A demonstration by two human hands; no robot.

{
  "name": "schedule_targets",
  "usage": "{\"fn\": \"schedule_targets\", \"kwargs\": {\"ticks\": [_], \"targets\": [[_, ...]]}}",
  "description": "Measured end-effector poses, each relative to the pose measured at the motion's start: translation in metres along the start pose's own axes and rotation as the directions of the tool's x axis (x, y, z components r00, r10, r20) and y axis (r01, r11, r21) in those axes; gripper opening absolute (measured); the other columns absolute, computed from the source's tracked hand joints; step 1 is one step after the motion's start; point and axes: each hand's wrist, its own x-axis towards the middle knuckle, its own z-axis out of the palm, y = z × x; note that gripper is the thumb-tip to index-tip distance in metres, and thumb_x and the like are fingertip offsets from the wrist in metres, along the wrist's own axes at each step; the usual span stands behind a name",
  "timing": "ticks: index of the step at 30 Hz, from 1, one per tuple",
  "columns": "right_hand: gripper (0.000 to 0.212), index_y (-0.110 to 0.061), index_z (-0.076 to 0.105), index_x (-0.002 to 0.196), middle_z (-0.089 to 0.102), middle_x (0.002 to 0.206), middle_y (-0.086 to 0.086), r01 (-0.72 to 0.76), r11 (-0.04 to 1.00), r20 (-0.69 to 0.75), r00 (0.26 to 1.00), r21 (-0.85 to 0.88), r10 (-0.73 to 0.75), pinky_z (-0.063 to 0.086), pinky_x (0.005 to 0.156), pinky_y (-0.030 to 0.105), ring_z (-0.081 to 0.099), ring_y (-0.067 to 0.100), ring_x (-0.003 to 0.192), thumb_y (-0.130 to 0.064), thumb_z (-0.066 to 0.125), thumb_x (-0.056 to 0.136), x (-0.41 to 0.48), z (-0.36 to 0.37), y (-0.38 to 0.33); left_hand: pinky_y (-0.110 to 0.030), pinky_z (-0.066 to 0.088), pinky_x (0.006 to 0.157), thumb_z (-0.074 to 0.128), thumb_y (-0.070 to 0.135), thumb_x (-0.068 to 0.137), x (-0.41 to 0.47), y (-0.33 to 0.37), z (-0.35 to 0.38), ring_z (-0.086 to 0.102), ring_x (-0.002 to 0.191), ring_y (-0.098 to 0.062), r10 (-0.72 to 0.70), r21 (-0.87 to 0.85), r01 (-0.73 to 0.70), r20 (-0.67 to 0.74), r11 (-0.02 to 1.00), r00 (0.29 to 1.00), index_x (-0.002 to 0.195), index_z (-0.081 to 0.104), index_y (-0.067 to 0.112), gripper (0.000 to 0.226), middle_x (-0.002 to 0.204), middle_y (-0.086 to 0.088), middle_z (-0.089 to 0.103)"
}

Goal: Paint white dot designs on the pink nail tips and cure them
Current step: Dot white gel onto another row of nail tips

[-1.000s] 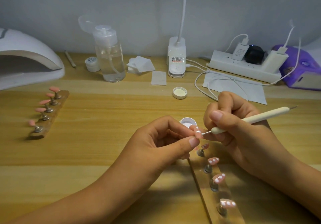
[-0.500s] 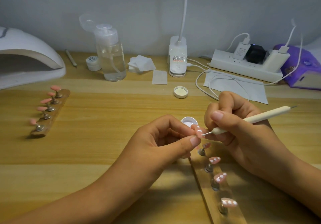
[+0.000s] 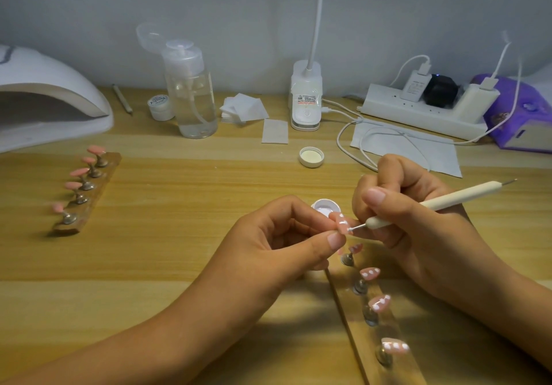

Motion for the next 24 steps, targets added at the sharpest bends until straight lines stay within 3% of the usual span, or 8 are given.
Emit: {"fn": "schedule_targets", "kwargs": {"ticks": [24], "targets": [[0.020, -0.021, 0.053, 0.060, 0.054, 0.057, -0.005, -0.006, 1.000, 0.008, 1.000, 0.009, 0.006, 0.045, 0.052, 0.017, 0.049, 0.005, 0.052, -0.016, 0.062, 0.077, -0.0004, -0.0015, 0.0014, -0.015, 0.050, 0.062, 0.071, 0.014, 0.070, 0.0004, -0.0024, -0.0011, 0.061, 0.064, -0.003, 0.000, -0.002, 0.000, 0.004, 1.000, 1.000, 0.070, 0.071, 0.024, 0.010, 0.070, 0.006, 0.068]]}}
